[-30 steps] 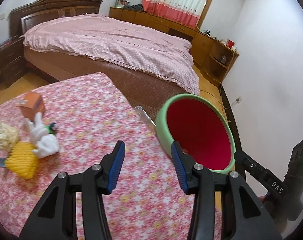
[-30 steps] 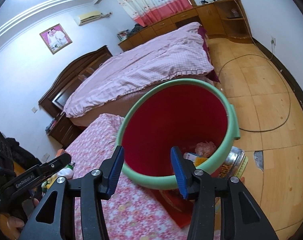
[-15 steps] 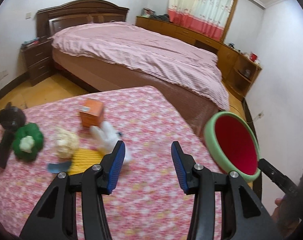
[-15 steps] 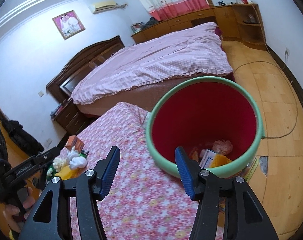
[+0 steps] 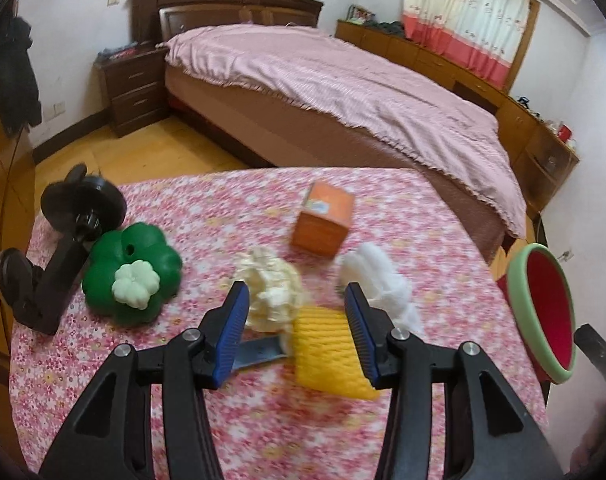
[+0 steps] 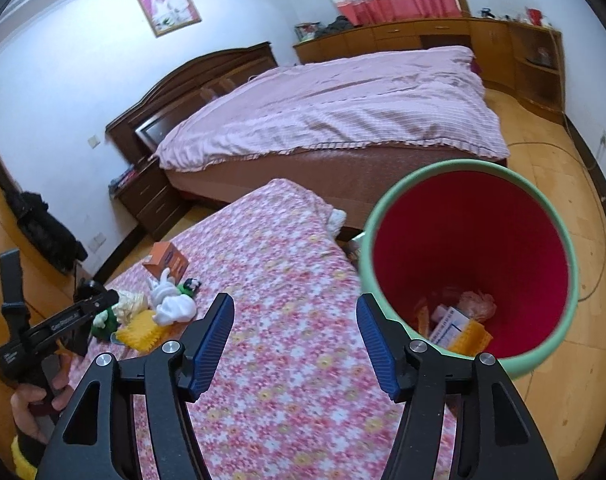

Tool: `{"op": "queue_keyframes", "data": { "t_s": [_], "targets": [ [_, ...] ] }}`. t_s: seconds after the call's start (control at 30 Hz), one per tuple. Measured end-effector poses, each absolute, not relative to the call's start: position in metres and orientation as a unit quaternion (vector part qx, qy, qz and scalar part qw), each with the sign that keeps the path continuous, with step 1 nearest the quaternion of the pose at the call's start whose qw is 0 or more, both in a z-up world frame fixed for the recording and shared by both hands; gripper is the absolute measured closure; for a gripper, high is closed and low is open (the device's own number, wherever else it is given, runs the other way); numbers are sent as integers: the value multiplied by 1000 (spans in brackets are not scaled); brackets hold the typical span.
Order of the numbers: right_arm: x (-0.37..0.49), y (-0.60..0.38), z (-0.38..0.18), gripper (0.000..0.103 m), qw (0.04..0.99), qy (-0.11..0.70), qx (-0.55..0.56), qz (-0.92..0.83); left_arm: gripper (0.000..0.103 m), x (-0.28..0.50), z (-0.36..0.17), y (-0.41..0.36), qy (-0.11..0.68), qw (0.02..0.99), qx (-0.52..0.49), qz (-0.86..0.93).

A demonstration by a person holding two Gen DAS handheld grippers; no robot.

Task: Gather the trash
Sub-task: 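Move both open tools back over the remaining items on the bed, then grasp the crumpled tissue with the left tool while the right tool grasps the white glove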

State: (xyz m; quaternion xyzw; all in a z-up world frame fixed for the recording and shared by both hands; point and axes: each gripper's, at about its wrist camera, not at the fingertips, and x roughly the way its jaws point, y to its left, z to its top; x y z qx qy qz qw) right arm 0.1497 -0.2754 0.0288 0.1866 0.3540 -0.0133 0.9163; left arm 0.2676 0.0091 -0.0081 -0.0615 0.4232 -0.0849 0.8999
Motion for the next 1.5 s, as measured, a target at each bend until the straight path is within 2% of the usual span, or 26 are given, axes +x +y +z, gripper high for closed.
{"op": "queue_keyframes", "data": {
  "t_s": [0.47,0.6,0.7,1.03,1.5],
  "targets": [
    [195,-244,10,37,908,383,168,12,52,295,-49,18,453,885,-74,-74],
    [202,-236,6,37,905,391,167,21,73,295,-50,17,452,883,-84,-96],
    [206,-229,5,37,903,394,168,31,76,292,-44,18,442,888,-86,-99],
    [221,-194,3,37,899,403,157,68,76,258,-12,49,401,907,-109,-68],
    [250,-137,-17,37,888,426,137,104,76,233,-17,71,375,918,-121,-39]
  ]
}}
